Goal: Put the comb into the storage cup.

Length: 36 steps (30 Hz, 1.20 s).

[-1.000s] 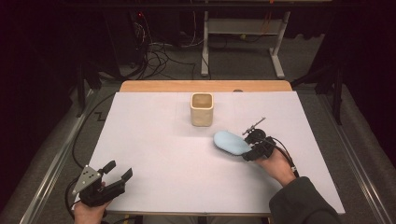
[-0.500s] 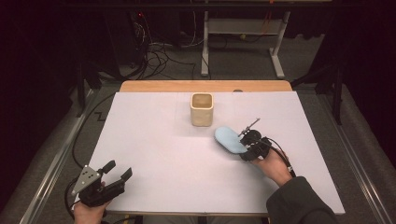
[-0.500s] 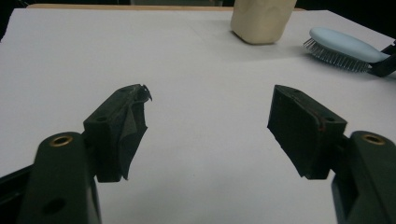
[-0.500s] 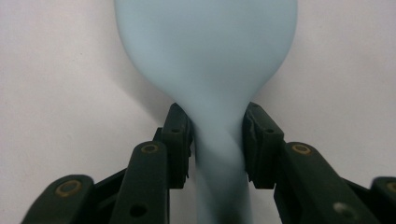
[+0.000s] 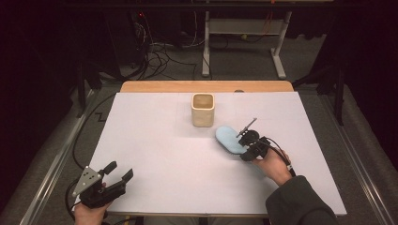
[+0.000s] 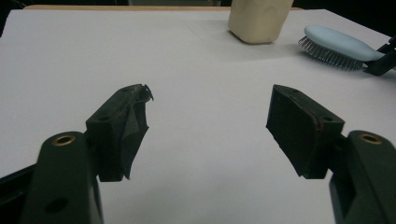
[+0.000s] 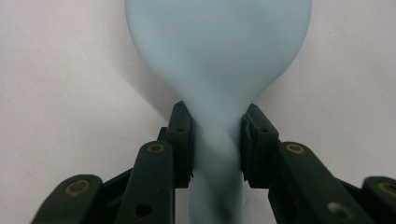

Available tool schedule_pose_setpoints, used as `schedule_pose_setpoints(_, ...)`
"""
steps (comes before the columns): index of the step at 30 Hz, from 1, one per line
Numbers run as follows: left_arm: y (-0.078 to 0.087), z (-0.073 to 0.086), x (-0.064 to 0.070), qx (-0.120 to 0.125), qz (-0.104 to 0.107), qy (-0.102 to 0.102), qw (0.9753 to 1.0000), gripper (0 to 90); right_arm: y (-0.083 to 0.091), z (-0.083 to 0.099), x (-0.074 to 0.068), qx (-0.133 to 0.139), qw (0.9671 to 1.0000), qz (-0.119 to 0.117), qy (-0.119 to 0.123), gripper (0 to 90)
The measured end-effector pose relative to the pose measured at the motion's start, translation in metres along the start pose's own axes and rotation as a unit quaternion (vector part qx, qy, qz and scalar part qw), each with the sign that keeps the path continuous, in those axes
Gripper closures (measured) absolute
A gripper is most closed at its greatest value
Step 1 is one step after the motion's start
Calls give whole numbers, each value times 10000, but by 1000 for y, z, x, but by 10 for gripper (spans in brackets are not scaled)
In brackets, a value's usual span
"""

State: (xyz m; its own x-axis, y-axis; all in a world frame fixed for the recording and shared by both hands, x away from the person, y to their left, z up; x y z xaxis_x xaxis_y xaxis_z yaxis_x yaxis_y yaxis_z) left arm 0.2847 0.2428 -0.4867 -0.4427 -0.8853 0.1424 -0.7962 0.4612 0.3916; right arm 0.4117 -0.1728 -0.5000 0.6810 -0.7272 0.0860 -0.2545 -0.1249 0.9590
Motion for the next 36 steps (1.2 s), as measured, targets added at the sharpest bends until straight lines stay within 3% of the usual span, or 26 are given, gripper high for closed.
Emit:
schedule_pose_setpoints(13, 0, 0, 0, -14, 9, -7, 10000, 294, 4, 2, 1, 361, 9992, 167, 76, 704)
schedule_pose_setpoints(27, -1, 1, 0, -54, 18, 15, 10000, 293, 21, 11, 3, 849, 9962, 1, -189, 703)
schedule_pose_setpoints(36, -2, 1, -1, -83, 11, 49, 10000, 292, 32, 14, -6, 1122, 9936, -126, -77, 703)
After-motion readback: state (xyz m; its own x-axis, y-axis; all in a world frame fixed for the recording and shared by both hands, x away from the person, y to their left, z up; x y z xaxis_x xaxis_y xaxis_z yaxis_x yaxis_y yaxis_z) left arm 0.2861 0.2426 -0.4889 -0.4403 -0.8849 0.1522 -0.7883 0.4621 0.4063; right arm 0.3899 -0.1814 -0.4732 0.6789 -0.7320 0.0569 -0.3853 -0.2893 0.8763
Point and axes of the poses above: each handheld gripper's, and its own axes: y roughly backward along the jaws, z roughly out of its underside, x roughly to its right, the point moved 7 cm from there along -y, roughly forward along the jaws
